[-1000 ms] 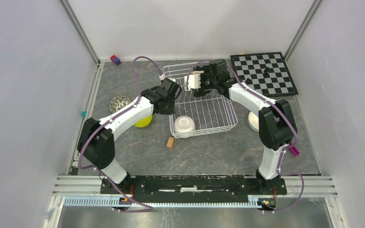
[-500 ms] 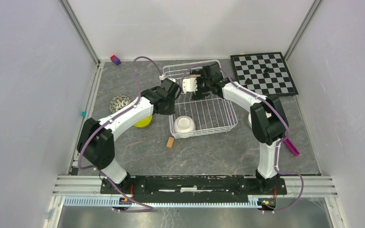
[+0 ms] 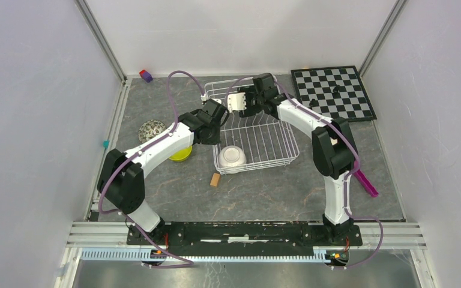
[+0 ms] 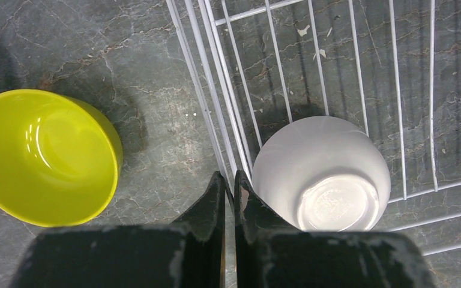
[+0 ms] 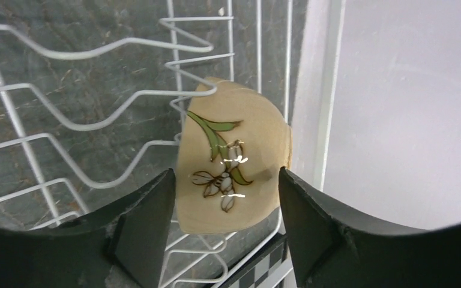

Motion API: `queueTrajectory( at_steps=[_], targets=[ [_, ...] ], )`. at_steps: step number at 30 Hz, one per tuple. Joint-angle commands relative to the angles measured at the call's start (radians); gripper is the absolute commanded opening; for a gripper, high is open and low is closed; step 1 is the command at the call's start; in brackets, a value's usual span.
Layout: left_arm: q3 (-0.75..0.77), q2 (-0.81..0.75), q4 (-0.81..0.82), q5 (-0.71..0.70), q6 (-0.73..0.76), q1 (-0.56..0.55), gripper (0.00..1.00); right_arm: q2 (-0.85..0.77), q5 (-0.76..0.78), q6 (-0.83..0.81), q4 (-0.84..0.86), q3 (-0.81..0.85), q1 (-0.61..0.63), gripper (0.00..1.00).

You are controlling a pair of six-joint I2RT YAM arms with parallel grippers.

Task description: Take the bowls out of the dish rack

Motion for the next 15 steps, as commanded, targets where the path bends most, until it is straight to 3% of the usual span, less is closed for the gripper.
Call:
queueTrajectory(
  at_steps=[1, 5, 6, 10, 15],
  targets=[
    [0.001, -0.051, -0.012, 0.049, 0.086, -0.026, 0.04, 0.011, -0.007, -0.017, 0.091, 0.06, -0.004, 0.66],
    [0.0, -0.054, -0.011, 0.049, 0.087, -0.026, 0.04, 0.019, 0.003, -0.014, 0.094, 0.077, -0.004, 0.59],
    [0.0, -0.054, -0.011, 0.048, 0.086, -0.026, 0.04, 0.02, -0.001, -0.014, 0.093, 0.077, -0.004, 0.6],
    [0.0, -0.055, -0.012, 0.053, 0.086, -0.026, 0.04, 0.03, 0.0, -0.014, 0.093, 0.076, -0.003, 0.85],
    [0.0, -0.055, -0.01, 0.054, 0.086, -0.026, 0.04, 0.056, 0.032, -0.015, 0.117, 0.076, -0.005, 0.87]
  ],
)
